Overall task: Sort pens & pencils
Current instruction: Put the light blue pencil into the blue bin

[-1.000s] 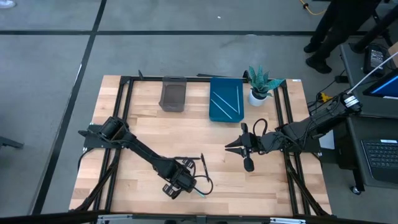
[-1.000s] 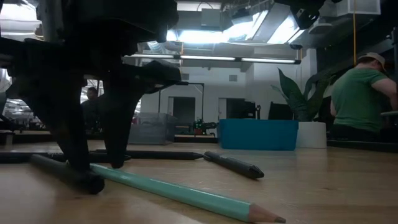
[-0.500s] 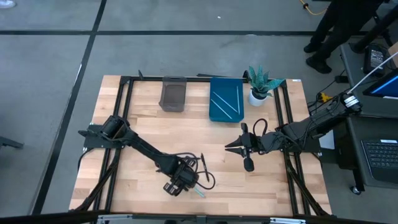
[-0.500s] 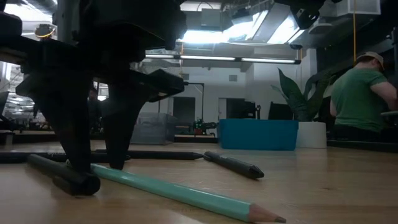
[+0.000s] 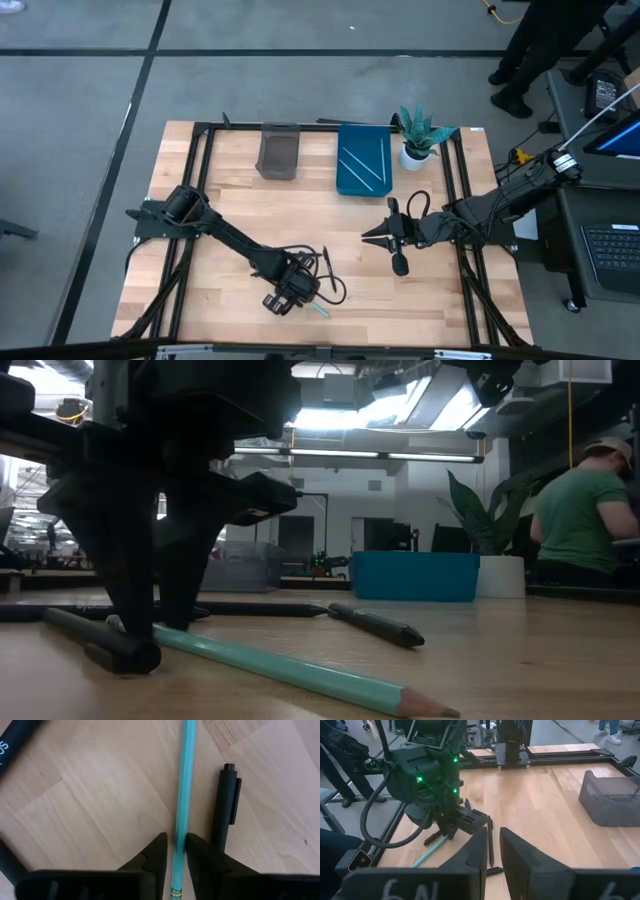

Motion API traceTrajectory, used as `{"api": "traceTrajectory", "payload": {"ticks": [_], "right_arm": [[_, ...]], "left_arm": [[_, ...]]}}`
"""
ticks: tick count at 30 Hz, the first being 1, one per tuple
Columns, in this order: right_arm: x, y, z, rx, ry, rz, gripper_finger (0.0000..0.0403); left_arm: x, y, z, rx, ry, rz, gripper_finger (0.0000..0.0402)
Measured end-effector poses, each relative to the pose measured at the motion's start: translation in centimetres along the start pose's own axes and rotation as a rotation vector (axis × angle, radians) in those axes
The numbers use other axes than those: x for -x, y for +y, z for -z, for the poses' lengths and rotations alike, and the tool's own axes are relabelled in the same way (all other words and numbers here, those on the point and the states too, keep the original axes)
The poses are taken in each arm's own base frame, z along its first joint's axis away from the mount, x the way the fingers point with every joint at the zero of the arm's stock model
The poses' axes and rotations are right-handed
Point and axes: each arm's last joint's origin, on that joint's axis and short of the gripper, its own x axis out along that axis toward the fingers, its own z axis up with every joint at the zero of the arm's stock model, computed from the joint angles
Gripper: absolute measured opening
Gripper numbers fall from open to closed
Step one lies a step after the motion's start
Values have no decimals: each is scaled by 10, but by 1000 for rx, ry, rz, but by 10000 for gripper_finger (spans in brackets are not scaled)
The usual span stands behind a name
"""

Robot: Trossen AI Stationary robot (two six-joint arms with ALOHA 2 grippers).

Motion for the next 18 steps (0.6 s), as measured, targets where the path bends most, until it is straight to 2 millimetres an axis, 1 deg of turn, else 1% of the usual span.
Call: {"api": "traceTrajectory", "payload": {"ticks": [11,14,18], "right_arm": [[0,0,0,0,0,0,53],[0,0,0,0,0,0,53],[0,0,0,0,0,0,53]], "left_arm": [[0,0,0,0,-1,2,20],[0,0,0,0,-1,2,19],[0,1,0,4,0,4,27]]}}
